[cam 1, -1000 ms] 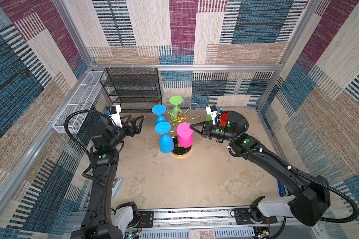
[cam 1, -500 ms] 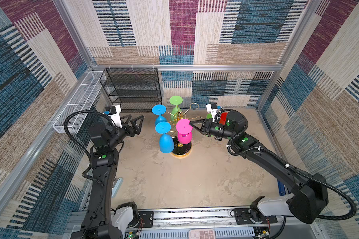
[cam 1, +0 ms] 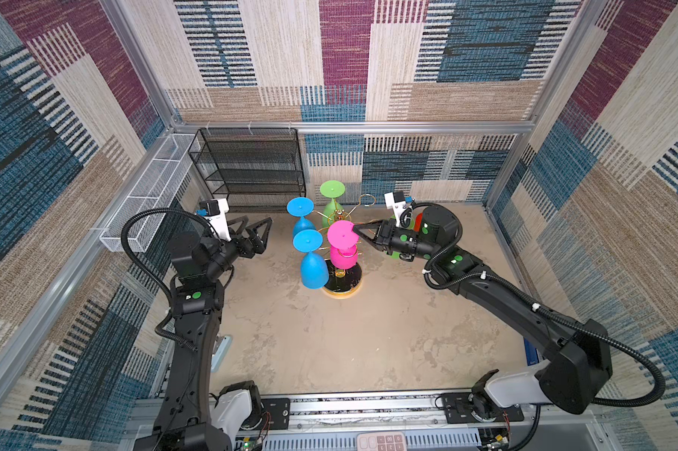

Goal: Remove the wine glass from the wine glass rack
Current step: 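Grasp the magenta glass foot with the right gripper and slide it off the hook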

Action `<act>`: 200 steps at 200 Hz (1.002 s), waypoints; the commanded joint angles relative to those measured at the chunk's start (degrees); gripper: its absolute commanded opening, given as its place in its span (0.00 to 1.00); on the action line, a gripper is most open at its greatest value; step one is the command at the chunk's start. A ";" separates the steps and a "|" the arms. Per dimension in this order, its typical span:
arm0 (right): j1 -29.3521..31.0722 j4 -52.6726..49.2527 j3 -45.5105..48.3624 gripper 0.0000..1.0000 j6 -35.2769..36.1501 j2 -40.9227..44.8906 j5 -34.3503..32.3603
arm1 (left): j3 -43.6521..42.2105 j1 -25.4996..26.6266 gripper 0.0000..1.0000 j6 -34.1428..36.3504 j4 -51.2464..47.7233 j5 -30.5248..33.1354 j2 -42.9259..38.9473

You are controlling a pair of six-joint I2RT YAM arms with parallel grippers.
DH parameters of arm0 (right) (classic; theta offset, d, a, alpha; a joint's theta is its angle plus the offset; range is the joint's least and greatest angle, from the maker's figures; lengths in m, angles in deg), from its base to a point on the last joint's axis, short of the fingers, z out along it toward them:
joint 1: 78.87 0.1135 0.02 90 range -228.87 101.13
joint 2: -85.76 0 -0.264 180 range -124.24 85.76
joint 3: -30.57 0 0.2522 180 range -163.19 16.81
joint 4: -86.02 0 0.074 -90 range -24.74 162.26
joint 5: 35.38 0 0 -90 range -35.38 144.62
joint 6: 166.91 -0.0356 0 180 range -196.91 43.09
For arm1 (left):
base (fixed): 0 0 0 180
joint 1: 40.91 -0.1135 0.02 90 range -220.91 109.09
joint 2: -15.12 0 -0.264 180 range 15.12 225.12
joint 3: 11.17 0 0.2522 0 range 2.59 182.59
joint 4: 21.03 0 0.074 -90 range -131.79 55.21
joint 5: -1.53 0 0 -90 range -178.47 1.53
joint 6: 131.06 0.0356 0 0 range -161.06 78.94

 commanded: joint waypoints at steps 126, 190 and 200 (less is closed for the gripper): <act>2.49 -1.49 -3.67 0.00 4.08 -2.17 -3.93 | -0.01 -0.08 0.91 -0.25 1.30 -0.61 -0.46; 4.14 -4.12 -5.37 0.00 5.70 -3.01 -2.09 | 0.04 -0.08 0.91 0.12 0.96 -0.57 -0.63; 4.67 -4.79 -5.43 0.00 6.03 -2.84 -1.96 | 0.11 -0.08 0.91 0.18 0.90 -0.57 -0.71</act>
